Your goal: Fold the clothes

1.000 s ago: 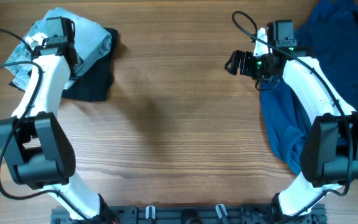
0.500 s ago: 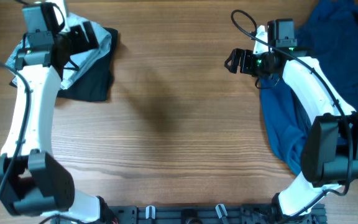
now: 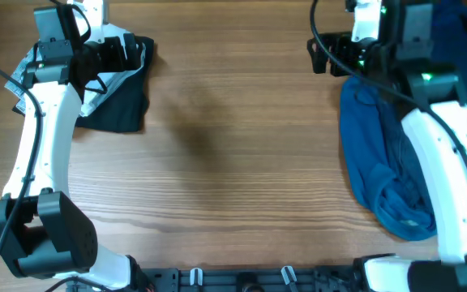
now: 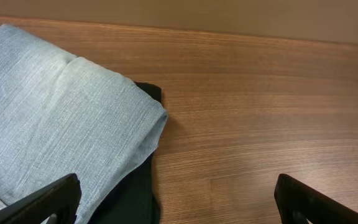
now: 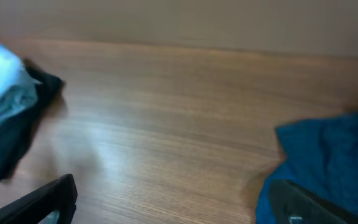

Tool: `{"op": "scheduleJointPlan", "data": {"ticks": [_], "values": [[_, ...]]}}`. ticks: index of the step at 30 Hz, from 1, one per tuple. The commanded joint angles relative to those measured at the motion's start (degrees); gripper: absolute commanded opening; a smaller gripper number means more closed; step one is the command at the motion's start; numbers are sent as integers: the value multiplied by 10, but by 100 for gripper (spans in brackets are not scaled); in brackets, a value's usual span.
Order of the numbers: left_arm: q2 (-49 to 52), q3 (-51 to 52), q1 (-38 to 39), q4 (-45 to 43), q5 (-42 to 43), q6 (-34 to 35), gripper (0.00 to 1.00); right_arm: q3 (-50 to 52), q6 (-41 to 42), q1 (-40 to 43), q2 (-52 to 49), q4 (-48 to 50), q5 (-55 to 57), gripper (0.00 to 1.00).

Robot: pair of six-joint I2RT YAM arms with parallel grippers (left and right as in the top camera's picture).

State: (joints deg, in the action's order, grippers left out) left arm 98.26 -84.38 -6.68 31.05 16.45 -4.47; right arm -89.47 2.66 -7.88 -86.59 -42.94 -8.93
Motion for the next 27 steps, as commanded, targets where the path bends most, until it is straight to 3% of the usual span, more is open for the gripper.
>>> {"op": "scheduleJointPlan", "data": {"ticks": [1, 5, 9, 17, 21, 23, 25, 27], "values": [[-10, 0, 2, 0, 11, -13, 100, -7, -5, 0, 47, 0, -6, 100], [-10, 0, 2, 0, 11, -13, 100, -6, 17, 0, 81, -9, -64, 100], [-10, 0, 2, 0, 11, -13, 100, -6, 158, 0, 82, -16, -105, 100], [-10, 0, 2, 0, 11, -13, 100, -6, 108, 26, 122, 9, -73, 100], [-10, 0, 2, 0, 11, -13, 100, -4, 108, 34, 183, 15, 39, 100], [-10, 0, 2, 0, 11, -13, 100, 24, 87, 34, 238, 61, 82, 100], [-10, 0, 2, 0, 11, -13, 100, 79, 12, 35, 296, 127, 73, 100], [-10, 0, 2, 0, 11, -13, 100, 147, -12, 47, 353, 178, 54, 100]]}}
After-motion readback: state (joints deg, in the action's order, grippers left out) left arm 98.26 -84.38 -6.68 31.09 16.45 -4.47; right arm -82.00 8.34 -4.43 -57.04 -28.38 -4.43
